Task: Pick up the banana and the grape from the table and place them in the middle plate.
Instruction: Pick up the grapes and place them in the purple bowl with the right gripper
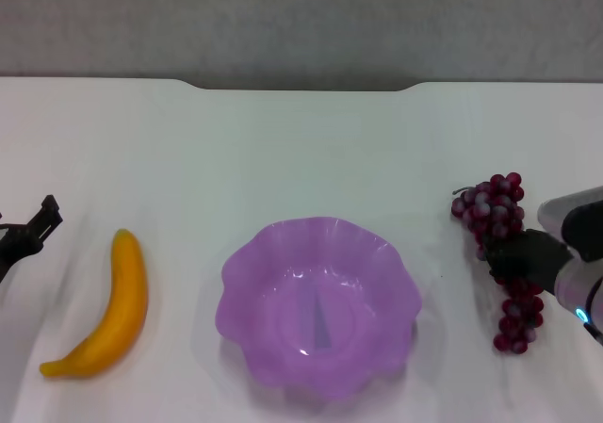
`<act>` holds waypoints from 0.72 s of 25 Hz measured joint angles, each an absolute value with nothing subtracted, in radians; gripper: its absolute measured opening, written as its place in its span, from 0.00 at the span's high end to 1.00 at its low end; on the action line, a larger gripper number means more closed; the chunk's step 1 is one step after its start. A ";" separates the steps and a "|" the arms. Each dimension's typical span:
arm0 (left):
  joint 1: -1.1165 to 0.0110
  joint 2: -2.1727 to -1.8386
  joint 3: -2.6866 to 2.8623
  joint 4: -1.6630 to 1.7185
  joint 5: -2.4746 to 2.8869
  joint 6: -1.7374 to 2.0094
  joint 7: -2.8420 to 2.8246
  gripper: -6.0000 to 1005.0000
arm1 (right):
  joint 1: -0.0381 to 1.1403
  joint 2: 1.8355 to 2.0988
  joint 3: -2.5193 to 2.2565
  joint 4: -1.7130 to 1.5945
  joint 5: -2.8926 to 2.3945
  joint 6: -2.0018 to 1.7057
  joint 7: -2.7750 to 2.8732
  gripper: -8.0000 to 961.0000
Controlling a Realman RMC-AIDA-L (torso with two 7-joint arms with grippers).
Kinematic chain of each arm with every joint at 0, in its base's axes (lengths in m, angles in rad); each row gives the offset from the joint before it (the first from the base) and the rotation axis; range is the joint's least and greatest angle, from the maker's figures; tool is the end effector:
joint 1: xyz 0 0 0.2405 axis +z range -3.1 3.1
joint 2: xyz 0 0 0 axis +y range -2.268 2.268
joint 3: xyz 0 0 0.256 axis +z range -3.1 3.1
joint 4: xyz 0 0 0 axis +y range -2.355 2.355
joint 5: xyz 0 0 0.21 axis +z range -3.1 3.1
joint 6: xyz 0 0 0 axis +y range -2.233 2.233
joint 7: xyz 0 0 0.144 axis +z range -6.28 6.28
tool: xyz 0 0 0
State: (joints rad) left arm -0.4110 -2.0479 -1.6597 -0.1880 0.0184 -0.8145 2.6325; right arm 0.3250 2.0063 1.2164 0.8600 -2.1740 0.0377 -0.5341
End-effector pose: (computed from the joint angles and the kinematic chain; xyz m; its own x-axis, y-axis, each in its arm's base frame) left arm -0.3808 0.3406 0.0036 0.5567 0.2313 0.7979 0.8208 -0.0048 -0.5712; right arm 0.3025 0.3637 -0.0534 0.7318 -0.5171 -0.4439 -0.6378 -0.2902 -0.7135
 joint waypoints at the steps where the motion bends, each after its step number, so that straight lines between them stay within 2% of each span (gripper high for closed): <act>1: -0.411 -2.048 -1.660 -0.188 0.018 -0.814 2.633 0.11 | 0.321 2.006 1.208 0.860 -2.174 0.023 -0.534 0.69; 7: -0.410 -2.048 -1.660 -0.187 0.018 -0.814 2.633 0.11 | 0.311 2.008 1.148 0.855 -2.175 -0.070 -0.534 0.77; 18: -0.409 -2.048 -1.660 -0.186 0.017 -0.815 2.634 0.11 | 0.241 2.007 0.939 0.834 -2.218 -0.496 -0.533 0.77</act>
